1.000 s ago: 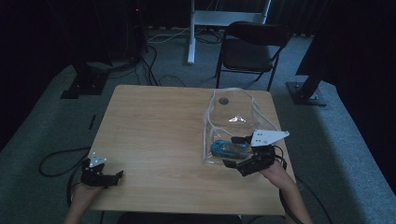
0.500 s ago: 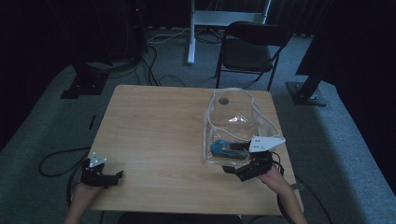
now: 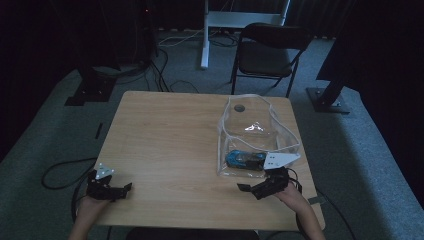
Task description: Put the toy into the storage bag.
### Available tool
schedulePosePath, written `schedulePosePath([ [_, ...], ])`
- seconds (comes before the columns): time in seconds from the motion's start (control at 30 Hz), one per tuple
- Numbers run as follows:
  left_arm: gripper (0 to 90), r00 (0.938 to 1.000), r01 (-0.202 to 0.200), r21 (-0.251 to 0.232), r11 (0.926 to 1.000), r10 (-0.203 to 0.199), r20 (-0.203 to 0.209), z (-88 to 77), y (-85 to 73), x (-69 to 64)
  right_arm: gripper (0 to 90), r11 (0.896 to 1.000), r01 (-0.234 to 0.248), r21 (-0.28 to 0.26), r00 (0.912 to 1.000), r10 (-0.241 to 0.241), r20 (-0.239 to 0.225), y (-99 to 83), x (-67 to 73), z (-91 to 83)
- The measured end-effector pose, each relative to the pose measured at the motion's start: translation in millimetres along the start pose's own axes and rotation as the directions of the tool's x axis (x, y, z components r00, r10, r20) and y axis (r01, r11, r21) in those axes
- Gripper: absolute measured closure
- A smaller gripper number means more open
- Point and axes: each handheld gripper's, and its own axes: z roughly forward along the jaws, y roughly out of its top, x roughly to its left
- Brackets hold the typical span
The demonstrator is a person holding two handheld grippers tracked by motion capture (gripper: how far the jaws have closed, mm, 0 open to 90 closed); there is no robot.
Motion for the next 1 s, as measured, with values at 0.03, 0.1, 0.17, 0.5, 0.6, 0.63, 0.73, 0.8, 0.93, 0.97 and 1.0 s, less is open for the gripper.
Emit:
schedulePosePath([
  [0.03, 0.3, 1.0000, 0.000, 0.000, 1.0000, 0.000, 0.000, 0.0, 0.0, 0.0, 12.4, 1.000, -0.005, 0.010, 1.0000, 0.005, 0.002, -2.7, -0.3, 1.5],
  [0.1, 0.3, 1.0000, 0.000, 0.000, 1.0000, 0.000, 0.000, 0.0, 0.0, 0.0, 12.4, 1.000, -0.017, 0.023, 0.9999, 0.017, -0.001, -7.6, -1.7, 4.2],
  [0.17, 0.3, 1.0000, 0.000, 0.000, 1.0000, 0.000, 0.000, 0.0, 0.0, 0.0, 12.4, 0.999, -0.022, 0.035, 0.9997, 0.023, -0.007, -11.6, -3.6, 6.0],
  [0.5, 0.3, 1.0000, 0.000, 0.000, 1.0000, 0.000, 0.000, 0.0, 0.0, 0.0, 12.4, 0.997, -0.062, 0.052, 0.9980, 0.061, 0.017, -31.4, -14.9, 10.3],
  [0.6, 0.3, 1.0000, 0.000, 0.000, 1.0000, 0.000, 0.000, 0.0, 0.0, 0.0, 12.4, 0.995, -0.074, 0.061, 0.9971, 0.072, 0.026, -36.5, -17.1, 10.7],
  [0.63, 0.3, 1.0000, 0.000, 0.000, 1.0000, 0.000, 0.000, 0.0, 0.0, 0.0, 12.5, 0.996, -0.073, 0.058, 0.9970, 0.072, 0.031, -38.2, -17.8, 10.8],
  [0.73, 0.3, 1.0000, 0.000, 0.000, 1.0000, 0.000, 0.000, 0.0, 0.0, 0.0, 12.4, 0.995, -0.079, 0.059, 0.9963, 0.076, 0.038, -43.0, -19.1, 11.4],
  [0.8, 0.3, 1.0000, 0.000, 0.000, 1.0000, 0.000, 0.000, 0.0, 0.0, 0.0, 12.4, 0.994, -0.085, 0.067, 0.9956, 0.083, 0.045, -46.3, -19.9, 11.6],
  [0.93, 0.3, 1.0000, 0.000, 0.000, 1.0000, 0.000, 0.000, 0.0, 0.0, 0.0, 12.5, 0.991, -0.108, 0.075, 0.9929, 0.104, 0.057, -54.0, -23.9, 11.2],
  [0.97, 0.3, 1.0000, 0.000, 0.000, 1.0000, 0.000, 0.000, 0.0, 0.0, 0.0, 12.5, 0.992, -0.109, 0.070, 0.9925, 0.104, 0.065, -56.3, -25.2, 10.9],
  [1.0, 0.3, 1.0000, 0.000, 0.000, 1.0000, 0.000, 0.000, 0.0, 0.0, 0.0, 12.5, 0.992, -0.109, 0.070, 0.9925, 0.104, 0.065, -56.3, -25.2, 10.9],
])
